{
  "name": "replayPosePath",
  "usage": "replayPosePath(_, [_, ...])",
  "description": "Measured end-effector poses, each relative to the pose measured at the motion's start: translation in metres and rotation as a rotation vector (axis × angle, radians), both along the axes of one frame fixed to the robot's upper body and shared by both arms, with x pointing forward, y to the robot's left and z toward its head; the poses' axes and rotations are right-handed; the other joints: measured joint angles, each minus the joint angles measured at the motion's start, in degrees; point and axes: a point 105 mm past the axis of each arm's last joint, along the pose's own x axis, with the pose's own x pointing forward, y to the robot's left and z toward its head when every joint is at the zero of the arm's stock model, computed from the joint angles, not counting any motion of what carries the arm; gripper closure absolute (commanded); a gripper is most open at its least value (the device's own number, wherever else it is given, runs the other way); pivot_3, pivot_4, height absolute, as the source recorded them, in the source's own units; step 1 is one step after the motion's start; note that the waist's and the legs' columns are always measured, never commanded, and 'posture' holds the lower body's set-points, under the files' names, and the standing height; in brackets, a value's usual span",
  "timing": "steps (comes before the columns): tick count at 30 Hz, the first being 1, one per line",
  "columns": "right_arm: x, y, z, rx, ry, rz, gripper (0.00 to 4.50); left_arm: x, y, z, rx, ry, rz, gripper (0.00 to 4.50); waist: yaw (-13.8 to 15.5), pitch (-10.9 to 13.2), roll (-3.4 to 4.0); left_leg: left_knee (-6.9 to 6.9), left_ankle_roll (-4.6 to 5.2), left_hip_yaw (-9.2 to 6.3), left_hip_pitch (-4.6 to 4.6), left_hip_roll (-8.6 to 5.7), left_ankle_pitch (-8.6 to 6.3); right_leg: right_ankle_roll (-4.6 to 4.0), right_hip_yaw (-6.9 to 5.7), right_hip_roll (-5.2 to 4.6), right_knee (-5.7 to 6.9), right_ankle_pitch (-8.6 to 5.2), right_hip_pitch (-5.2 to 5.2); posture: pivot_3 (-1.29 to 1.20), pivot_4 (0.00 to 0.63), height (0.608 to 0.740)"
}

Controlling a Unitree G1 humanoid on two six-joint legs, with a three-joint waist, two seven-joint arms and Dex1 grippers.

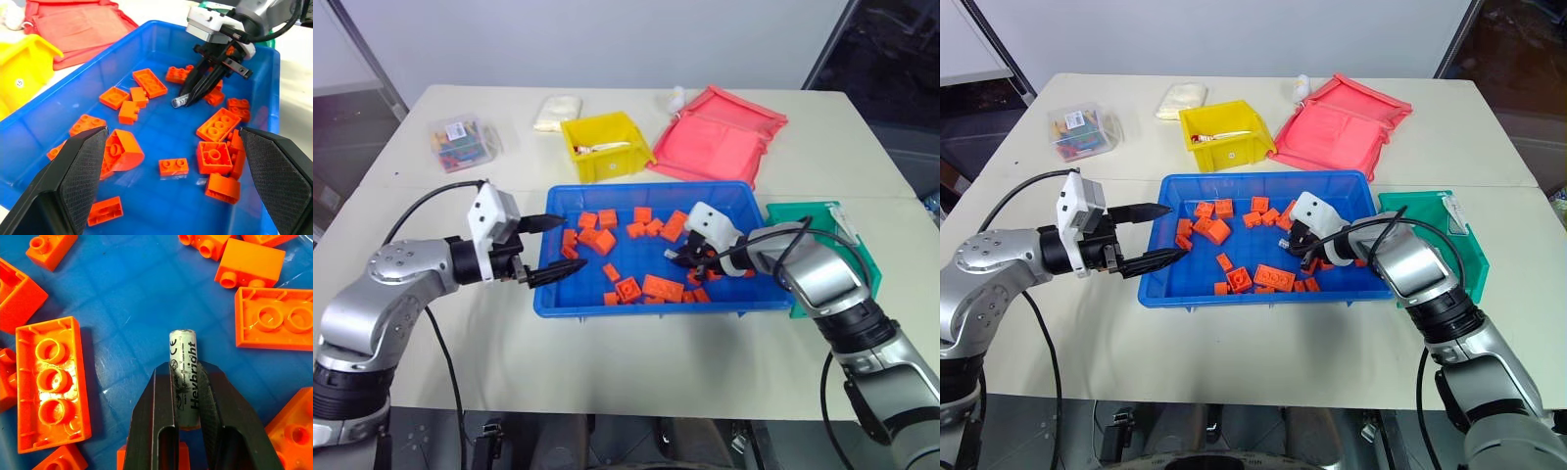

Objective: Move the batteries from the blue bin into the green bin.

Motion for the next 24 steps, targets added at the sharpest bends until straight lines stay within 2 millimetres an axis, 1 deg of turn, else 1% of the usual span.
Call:
replayPosePath(3, [0.001, 0.001, 0.002, -0.002, -0.007, -0.001, 4.45, 0.0, 0.0, 0.0, -0.004, 0.0, -0.005, 0.0, 0.0, 0.0, 0.0, 0.0, 0.0, 0.0, 0.0, 0.0, 0.0, 0.0, 0.0, 0.0, 0.0, 0.0, -0.01, 0.0, 0.15, 0.74])
replayPosePath(5, [0.004, 0.003, 0.008, 0.012, -0.016, -0.008, 4.45, 0.002, -0.004, 0.005, -0.031, -0.014, -0.015, 0.0, 0.04, 0.0, 0.0, 0.0, 0.0, 0.0, 0.0, 0.0, 0.0, 0.0, 0.0, 0.0, 0.0, 0.0, -0.01, 0.0, 0.15, 0.74])
replayPosePath(6, [0.006, 0.005, 0.013, 0.021, -0.028, -0.009, 4.45, 0.003, -0.007, 0.008, -0.053, -0.023, -0.026, 0.0, 0.05, 0.0, 0.0, 0.01, 0.0, 0.0, -0.01, 0.0, 0.0, 0.0, 0.0, 0.0, 0.01, 0.0, -0.01, 0.0, 0.15, 0.74])
replayPosePath(8, [0.012, 0.008, 0.031, 0.026, -0.08, -0.003, 4.45, 0.008, -0.011, 0.017, -0.087, -0.042, -0.048, 0.0, 0.05, 0.0, 0.0, 0.05, 0.0, 0.0, -0.01, 0.0, 0.0, 0.0, 0.0, 0.01, 0.02, 0.0, -0.01, 0.0, 0.15, 0.74])
replayPosePath(10, [0.018, 0.003, 0.052, 0.029, -0.134, -0.016, 4.45, 0.012, -0.014, 0.023, -0.097, -0.06, -0.071, 0.0, 0.08, 0.01, 0.02, 0.05, 0.0, 0.0, -0.03, -0.01, 0.0, 0.0, 0.0, 0.01, 0.03, 0.0, -0.02, 0.0, 0.15, 0.74])
replayPosePath(13, [0.024, -0.021, 0.09, 0.042, -0.214, -0.084, 4.45, 0.017, -0.02, 0.028, -0.113, -0.058, -0.118, 0.0, 0.52, 0.01, 0.02, 0.05, 0.0, -0.02, -0.06, -0.02, 0.0, 0.0, -0.02, -0.01, 0.0, 0.0, -0.01, 0.0, 0.15, 0.74])
replayPosePath(15, [0.023, -0.038, 0.106, 0.06, -0.236, -0.13, 4.45, 0.021, -0.024, 0.029, -0.125, -0.056, -0.141, 0.0, 0.54, 0.01, 0.01, 0.05, 0.02, -0.02, -0.08, -0.02, -0.01, 0.0, -0.03, -0.01, -0.03, 0.0, 0.0, 0.0, 0.15, 0.74])
replayPosePath(16, [0.02, -0.05, 0.11, 0.053, -0.24, -0.156, 4.45, 0.022, -0.028, 0.028, -0.126, -0.053, -0.162, 0.0, 0.61, 0.01, 0.01, 0.05, 0.03, -0.02, -0.09, -0.03, -0.02, 0.0, -0.03, -0.02, -0.04, 0.0, -0.01, 0.0, 0.15, 0.74])
replayPosePath(17, [0.017, -0.062, 0.112, 0.039, -0.244, -0.186, 4.45, 0.023, -0.031, 0.028, -0.131, -0.048, -0.18, 0.0, 0.64, 0.01, 0.01, 0.05, 0.03, -0.01, -0.1, -0.03, -0.02, 0.0, -0.03, -0.02, -0.06, 0.0, -0.01, 0.0, 0.15, 0.74])
replayPosePath(18, [0.014, -0.078, 0.114, 0.019, -0.246, -0.235, 4.45, 0.024, -0.035, 0.026, -0.132, -0.042, -0.199, 0.0, 0.56, 0.01, 0.01, 0.05, 0.05, 0.01, -0.11, -0.03, -0.03, 0.0, -0.02, -0.03, -0.08, 0.0, -0.01, 0.0, 0.15, 0.74])
replayPosePath(19, [0.01, -0.095, 0.113, -0.001, -0.24, -0.282, 4.45, 0.026, -0.038, 0.025, -0.135, -0.039, -0.214, 0.0, 0.54, 0.01, 0.01, 0.06, 0.06, 0.02, -0.11, -0.04, -0.03, 0.0, -0.02, -0.04, -0.08, 0.0, -0.01, 0.0, 0.15, 0.74])
replayPosePath(20, [0.006, -0.106, 0.112, -0.014, -0.233, -0.317, 4.45, 0.027, -0.039, 0.023, -0.138, -0.035, -0.218, 0.0, 0.4, 0.01, 0.0, 0.06, 0.06, 0.02, -0.11, -0.03, -0.03, 0.0, -0.02, -0.02, -0.08, 0.0, -0.01, 0.0, 0.15, 0.74])
replayPosePath(22, [-0.002, -0.123, 0.111, -0.026, -0.216, -0.37, 4.45, 0.03, -0.042, 0.023, -0.144, -0.032, -0.237, 0.0, 0.05, 0.01, 0.02, 0.06, 0.06, 0.05, -0.08, 0.02, -0.03, 0.0, 0.0, 0.03, -0.06, 0.0, -0.03, 0.0, 0.15, 0.74])
replayPosePath(24, [-0.009, -0.132, 0.111, -0.012, -0.205, -0.4, 4.45, 0.031, -0.046, 0.024, -0.148, -0.031, -0.259, 0.0, -0.25, 0.01, 0.03, 0.06, 0.06, 0.06, -0.02, 0.07, -0.03, 0.0, 0.04, 0.1, -0.01, 0.0, -0.03, 0.0, 0.15, 0.74])
